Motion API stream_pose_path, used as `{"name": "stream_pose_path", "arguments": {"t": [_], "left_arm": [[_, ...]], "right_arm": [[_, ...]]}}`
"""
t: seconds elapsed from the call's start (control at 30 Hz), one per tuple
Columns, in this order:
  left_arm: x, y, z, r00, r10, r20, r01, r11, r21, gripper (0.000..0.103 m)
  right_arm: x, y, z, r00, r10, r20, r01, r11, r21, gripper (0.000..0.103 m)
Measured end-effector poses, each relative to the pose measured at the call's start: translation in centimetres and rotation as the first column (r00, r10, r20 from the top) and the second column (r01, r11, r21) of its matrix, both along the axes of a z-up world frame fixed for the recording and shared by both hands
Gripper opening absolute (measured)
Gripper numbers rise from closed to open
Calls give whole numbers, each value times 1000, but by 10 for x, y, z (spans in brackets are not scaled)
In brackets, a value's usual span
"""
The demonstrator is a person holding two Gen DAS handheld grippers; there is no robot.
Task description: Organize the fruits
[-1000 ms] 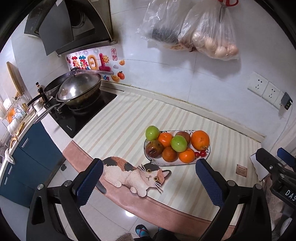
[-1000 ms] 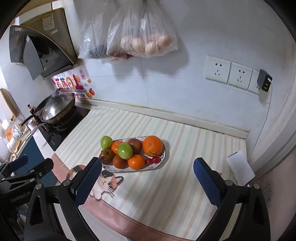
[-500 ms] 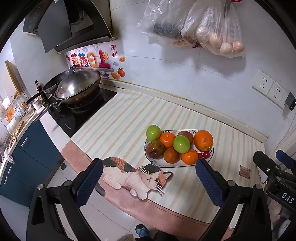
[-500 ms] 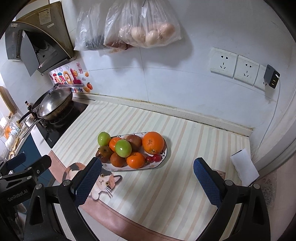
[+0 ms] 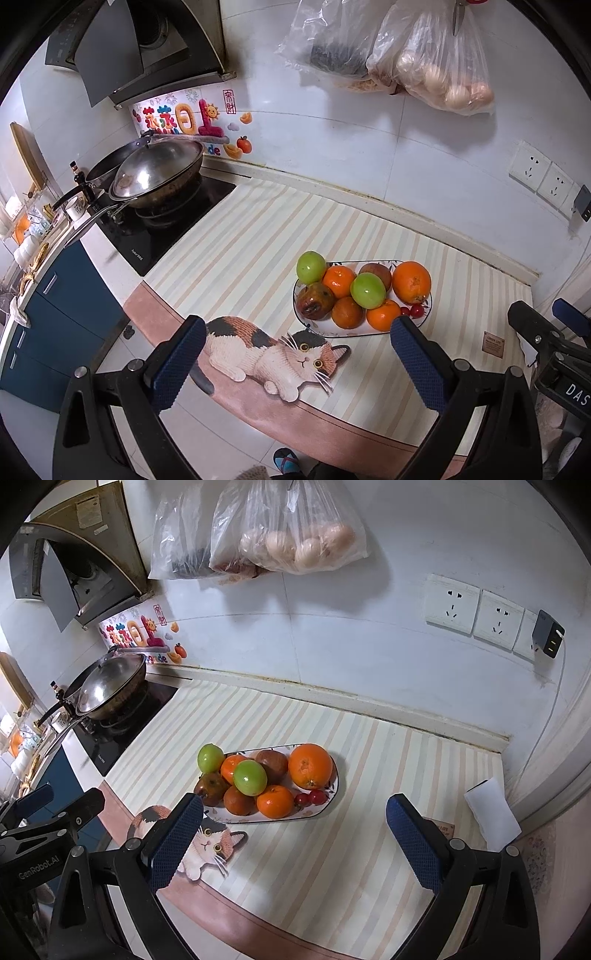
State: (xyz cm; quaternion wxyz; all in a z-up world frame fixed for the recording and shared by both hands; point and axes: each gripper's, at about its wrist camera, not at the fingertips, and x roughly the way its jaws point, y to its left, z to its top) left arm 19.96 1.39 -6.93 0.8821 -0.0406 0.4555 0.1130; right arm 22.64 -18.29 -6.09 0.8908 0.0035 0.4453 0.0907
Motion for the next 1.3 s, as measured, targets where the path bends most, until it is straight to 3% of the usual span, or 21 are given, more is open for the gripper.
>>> {"name": "stream_pose_path", "arguments": {"t": [1.3], "left_arm": [[-8, -4, -6, 999, -39, -12, 39, 999, -17, 102]], "right_arm": [[-15, -2, -6, 1000, 19, -23, -19, 1000, 14, 101]]}}
